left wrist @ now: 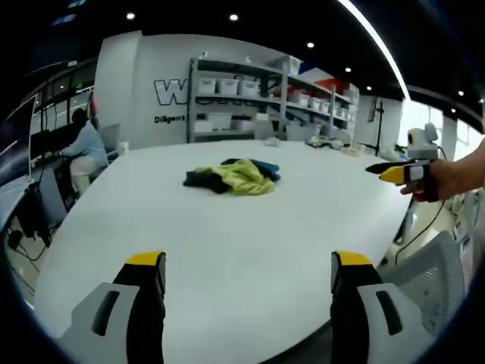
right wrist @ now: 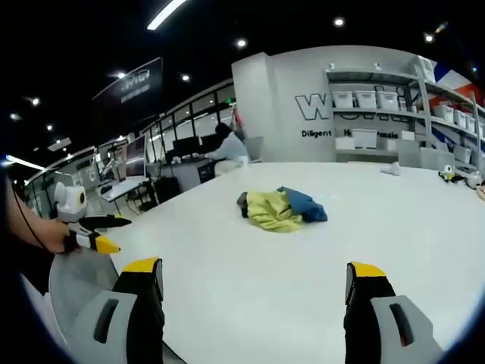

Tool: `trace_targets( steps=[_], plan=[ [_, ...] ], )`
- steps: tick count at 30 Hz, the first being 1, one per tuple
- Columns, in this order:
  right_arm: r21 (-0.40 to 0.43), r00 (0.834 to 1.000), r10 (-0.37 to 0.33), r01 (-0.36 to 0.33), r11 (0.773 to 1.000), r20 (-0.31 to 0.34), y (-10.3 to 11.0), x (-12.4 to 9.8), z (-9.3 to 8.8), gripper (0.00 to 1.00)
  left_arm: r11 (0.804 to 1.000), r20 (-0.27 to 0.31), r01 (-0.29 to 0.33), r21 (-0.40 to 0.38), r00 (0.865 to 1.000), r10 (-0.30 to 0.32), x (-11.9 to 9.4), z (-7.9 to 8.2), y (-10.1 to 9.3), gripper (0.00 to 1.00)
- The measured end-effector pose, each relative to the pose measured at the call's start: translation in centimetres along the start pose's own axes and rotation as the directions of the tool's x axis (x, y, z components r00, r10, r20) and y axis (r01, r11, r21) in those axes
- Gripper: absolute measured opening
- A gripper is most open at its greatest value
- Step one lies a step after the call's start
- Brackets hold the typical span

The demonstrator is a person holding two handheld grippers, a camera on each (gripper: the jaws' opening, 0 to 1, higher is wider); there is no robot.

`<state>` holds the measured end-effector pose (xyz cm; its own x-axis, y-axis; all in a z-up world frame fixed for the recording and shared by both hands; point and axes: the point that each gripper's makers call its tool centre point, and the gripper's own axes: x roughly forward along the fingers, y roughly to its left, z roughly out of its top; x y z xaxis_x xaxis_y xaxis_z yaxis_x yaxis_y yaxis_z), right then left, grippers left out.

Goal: Fold the garment on the visible template until the final outline fits inside the template.

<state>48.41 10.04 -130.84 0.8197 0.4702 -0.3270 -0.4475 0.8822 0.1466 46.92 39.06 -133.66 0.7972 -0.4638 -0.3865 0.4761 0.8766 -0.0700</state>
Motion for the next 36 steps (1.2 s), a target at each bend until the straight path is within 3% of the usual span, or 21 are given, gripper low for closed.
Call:
trace_targets(
  steps=[36],
  plan=[
    [-0.005, 1.0, 0.002, -0.002, 1.0, -0.018, -0.37, 0.31, -0.16, 0.99, 1.0, -0.018, 0.015, -0.006, 1.0, -0.015, 0.23, -0.27, -0.26, 0.91]
  ],
)
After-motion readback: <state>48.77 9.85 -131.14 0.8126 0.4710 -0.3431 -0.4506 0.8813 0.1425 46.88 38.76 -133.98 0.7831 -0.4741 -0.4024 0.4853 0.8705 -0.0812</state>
